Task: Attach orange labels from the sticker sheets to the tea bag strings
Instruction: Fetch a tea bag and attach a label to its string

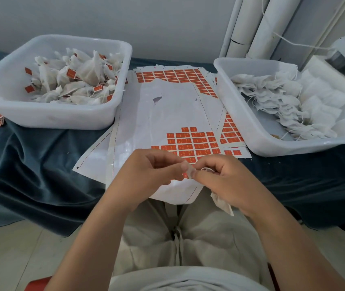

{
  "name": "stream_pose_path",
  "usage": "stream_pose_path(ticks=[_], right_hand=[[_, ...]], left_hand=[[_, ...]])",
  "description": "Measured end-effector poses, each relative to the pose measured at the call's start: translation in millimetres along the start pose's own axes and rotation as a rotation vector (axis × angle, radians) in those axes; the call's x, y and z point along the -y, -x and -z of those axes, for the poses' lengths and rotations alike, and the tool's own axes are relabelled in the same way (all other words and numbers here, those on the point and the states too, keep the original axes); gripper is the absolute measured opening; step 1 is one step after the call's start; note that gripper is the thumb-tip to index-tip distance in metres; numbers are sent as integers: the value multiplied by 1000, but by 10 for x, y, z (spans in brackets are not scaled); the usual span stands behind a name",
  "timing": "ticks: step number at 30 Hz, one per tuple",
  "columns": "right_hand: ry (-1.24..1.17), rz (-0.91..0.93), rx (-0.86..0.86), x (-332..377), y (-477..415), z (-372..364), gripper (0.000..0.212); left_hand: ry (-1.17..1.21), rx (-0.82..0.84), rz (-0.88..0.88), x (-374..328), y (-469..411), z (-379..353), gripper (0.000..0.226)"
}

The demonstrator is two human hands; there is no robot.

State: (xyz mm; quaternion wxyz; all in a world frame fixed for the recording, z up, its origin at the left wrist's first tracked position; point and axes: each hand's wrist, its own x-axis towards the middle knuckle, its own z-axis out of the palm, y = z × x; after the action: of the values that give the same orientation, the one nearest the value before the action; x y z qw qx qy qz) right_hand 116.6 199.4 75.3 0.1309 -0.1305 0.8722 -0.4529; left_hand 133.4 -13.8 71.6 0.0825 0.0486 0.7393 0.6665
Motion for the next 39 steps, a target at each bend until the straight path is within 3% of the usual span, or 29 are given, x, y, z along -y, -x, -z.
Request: stream_pose_path(ticks=[3,6,9,15,18,21,29,33,39], right_hand=[[-70,5,90,4,14,25,38],[-227,-17,94,-32,18,28,33],[-277,52,18,-19,21,-31,36],[-90,334,-45,160,132,-169,39],[-22,338,-143,218,161,-167,36],[102,389,-314,238,176,-148,14],[145,370,-478,205,154,-125,21],[16,328,-443,226,133,-66,10],[-41,299,-334,147,105,-57,13]], left_hand=[[-26,-192,5,32,-26,-33,10],[131,-440,56,49,-34,-58,8],[313,-508,82,78,-43,-132,7],[526,-378,21,115,-18,-345,18],[527,-401,33,137,-26,-418,15],[491,-329,13,145,-31,-453,20],[465,-98,50,169,4,-529,21],[401,-141,36,243,-62,-551,27],[279,-177,-37,313,-87,-530,32]])
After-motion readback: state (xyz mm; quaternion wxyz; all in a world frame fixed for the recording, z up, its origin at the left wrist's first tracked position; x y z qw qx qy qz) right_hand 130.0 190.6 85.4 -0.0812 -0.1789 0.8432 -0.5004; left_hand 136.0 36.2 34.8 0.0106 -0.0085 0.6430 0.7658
